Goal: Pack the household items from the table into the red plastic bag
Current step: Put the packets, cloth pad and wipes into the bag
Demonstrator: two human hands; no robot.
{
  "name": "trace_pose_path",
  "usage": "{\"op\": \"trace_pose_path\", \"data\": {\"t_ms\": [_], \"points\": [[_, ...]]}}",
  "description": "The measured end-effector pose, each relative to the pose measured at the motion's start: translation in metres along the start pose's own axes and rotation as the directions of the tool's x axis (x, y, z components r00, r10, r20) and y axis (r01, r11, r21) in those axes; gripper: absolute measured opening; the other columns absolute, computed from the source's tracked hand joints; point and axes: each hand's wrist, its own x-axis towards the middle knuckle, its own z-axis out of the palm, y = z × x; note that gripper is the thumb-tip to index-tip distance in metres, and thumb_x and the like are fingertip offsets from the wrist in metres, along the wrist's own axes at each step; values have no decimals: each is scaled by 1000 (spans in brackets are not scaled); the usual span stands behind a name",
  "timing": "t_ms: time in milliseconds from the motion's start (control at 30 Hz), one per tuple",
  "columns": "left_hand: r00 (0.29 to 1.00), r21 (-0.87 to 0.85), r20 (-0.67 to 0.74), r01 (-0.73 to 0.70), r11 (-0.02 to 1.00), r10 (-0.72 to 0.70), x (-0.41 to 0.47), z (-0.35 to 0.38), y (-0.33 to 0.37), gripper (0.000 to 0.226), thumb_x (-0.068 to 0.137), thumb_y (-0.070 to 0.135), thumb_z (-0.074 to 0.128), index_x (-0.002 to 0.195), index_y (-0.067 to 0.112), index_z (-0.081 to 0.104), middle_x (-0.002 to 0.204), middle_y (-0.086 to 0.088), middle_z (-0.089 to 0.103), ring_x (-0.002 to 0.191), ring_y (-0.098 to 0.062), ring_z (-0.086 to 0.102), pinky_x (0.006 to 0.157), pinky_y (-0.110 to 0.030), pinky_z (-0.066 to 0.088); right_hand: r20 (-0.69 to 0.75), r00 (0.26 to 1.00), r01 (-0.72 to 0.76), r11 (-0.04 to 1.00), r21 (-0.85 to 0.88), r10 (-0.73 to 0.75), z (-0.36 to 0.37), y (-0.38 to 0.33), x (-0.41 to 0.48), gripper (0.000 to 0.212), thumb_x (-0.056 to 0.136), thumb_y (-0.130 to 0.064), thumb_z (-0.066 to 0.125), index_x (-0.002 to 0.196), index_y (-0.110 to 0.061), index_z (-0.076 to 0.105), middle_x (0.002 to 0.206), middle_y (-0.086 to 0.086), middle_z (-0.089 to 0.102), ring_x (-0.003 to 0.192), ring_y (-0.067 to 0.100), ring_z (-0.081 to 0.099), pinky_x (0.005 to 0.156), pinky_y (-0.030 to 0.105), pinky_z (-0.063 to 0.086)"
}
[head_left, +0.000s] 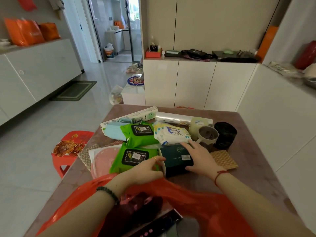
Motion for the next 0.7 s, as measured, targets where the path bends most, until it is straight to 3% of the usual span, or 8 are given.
{"op": "trace_pose_path", "data": {"t_ms": [167,267,367,433,500,567,633,700], "points": [[997,-217,-76,-14,976,-3,12,3,0,65,89,21,56,145,25,22,143,0,39,118,-14,46,91,-19,41,105,994,26,980,-195,-6,15,-4,32,103,67,-26,77,146,-22,12,151,4,23,140,25,21,117,40,18],[987,-247,-158,-38,968,-1,9,5,-2,67,88,26,59,144,26,22,148,0,35,136,-17,32,103,-25,31,125,992,6,966,-258,28,17,-4,30,102,61,-34,80,142,-16,21,143,10,30,133,28,29,115,41,19],[961,-131,-259,-133,982,96,-12,5,2,71,85,35,63,144,27,25,148,4,35,134,-8,32,110,-25,27,181,977,-74,979,-191,109,14,-2,17,101,60,-40,79,139,-13,23,142,10,32,131,27,32,112,42,27],[943,106,-250,-200,974,221,-30,6,9,78,79,46,65,144,28,25,149,8,34,133,-4,33,113,-24,27,195,970,-117,983,-144,144,13,2,3,98,61,-44,77,137,-13,24,140,8,38,126,26,38,105,40,35],[956,451,-142,-167,877,255,-45,3,10,91,72,64,60,146,27,21,150,7,34,137,-10,31,117,-31,21,131,976,-175,985,-6,174,8,4,-14,96,59,-48,75,136,-16,27,134,5,44,119,24,43,98,38,41],[986,689,-63,-67,721,152,-53,-2,0,101,66,78,48,147,27,18,148,3,37,137,-17,32,118,-37,13,-24,983,-172,951,257,184,-2,-1,-34,93,55,-52,74,132,-21,33,125,-1,49,113,20,49,93,39,46],[991,780,-70,-17,626,113,-57,-9,-7,96,69,77,45,146,25,23,145,1,43,134,-20,38,116,-39,17,-161,965,-66,785,616,208,-18,-18,-57,90,54,-49,78,129,-25,36,118,-9,51,110,14,53,91,37,50],[989,797,-115,35,603,96,-60,-13,-14,74,80,64,50,140,24,34,137,-1,52,127,-21,47,109,-37,29,-264,953,142,550,823,149,-35,-45,-85,94,52,-52,79,132,-30,35,124,-15,50,114,3,51,95,27,49]]}}
